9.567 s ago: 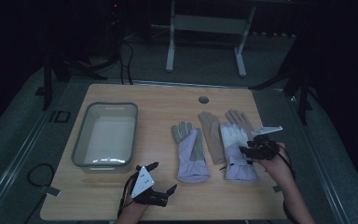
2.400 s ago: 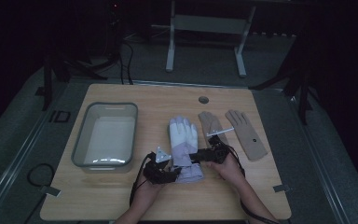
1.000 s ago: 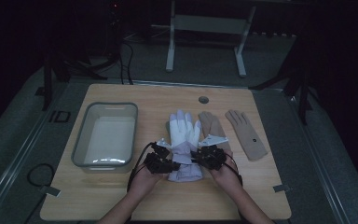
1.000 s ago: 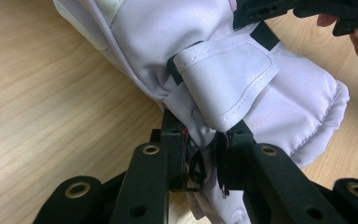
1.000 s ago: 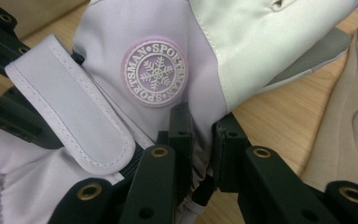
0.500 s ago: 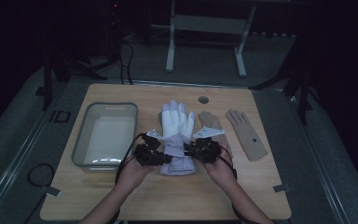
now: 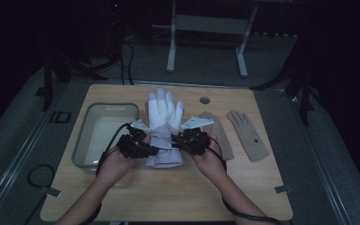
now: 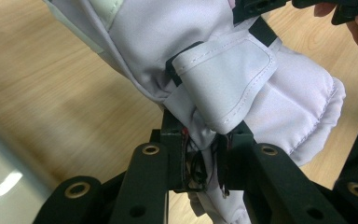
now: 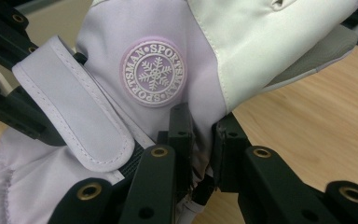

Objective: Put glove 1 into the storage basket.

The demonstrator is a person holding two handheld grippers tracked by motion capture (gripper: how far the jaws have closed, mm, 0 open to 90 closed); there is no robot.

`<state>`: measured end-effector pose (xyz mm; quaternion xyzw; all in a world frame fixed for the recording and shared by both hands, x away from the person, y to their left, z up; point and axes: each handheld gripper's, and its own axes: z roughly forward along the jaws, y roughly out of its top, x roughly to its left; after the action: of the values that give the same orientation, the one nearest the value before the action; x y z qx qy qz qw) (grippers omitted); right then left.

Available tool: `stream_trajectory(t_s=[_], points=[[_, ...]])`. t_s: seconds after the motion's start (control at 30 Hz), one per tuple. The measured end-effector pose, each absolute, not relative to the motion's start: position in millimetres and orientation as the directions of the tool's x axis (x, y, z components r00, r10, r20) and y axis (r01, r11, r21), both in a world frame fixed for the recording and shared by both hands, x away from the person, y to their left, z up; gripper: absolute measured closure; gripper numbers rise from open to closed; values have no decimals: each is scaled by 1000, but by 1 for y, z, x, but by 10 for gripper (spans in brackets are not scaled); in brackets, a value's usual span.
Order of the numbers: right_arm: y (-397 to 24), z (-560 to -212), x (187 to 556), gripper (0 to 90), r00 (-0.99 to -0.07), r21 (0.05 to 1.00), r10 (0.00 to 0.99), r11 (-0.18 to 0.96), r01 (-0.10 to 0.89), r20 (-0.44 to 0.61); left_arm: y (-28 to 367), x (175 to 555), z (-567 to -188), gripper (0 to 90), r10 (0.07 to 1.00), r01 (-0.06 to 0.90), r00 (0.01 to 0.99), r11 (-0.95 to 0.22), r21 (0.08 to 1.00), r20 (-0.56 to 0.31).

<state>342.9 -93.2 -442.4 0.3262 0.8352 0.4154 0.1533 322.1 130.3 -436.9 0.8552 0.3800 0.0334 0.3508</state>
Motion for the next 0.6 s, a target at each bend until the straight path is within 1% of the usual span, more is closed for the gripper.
stream_trajectory(t_s=[0.13, 0.47, 0.6], points=[[-79, -435, 344, 799, -749, 799, 663, 443, 405, 13, 143, 319, -431, 761, 683, 623, 704, -460, 633, -197], [-35, -422, 350, 799, -775, 805, 632, 459, 375, 1, 186, 315, -419, 761, 724, 647, 660, -411, 643, -201], [-16, -418, 351, 799, -788, 808, 615, 463, 363, 1, 205, 314, -413, 760, 727, 649, 658, -415, 638, -196]])
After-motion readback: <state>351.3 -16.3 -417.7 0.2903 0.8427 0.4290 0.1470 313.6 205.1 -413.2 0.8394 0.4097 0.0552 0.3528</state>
